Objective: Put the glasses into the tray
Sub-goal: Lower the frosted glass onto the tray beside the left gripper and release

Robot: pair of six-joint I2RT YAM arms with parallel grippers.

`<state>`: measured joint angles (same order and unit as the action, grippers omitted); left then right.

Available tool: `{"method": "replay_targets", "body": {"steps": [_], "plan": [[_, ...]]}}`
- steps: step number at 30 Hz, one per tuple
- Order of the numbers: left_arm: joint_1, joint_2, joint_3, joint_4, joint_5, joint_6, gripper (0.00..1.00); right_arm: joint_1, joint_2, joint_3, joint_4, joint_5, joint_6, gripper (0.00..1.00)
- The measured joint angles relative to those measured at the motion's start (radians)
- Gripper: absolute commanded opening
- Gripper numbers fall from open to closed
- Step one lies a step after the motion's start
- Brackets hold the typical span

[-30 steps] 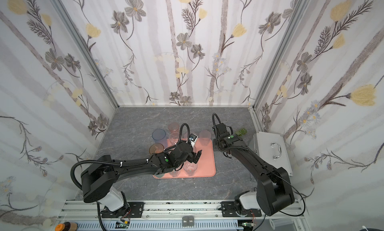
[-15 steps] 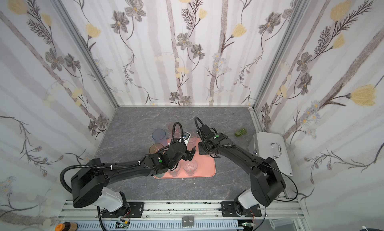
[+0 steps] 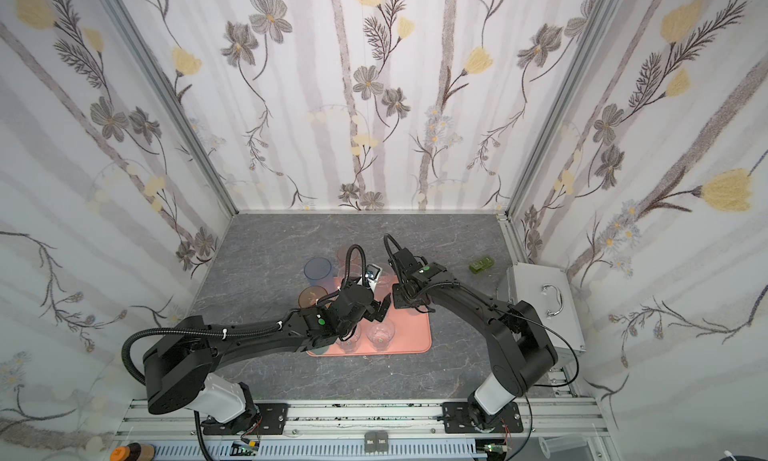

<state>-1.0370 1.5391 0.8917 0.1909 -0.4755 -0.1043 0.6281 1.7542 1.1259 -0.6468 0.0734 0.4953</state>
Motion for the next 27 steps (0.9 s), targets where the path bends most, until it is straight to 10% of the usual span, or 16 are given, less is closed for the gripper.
{"method": "replay_targets", "body": {"steps": [27], "plan": [[0.001,-0.004,-0.013,0.000,-0.004,-0.001,1.00,-0.011,0.005,0.000,0.028,-0.009,-0.007,0.17]]}}
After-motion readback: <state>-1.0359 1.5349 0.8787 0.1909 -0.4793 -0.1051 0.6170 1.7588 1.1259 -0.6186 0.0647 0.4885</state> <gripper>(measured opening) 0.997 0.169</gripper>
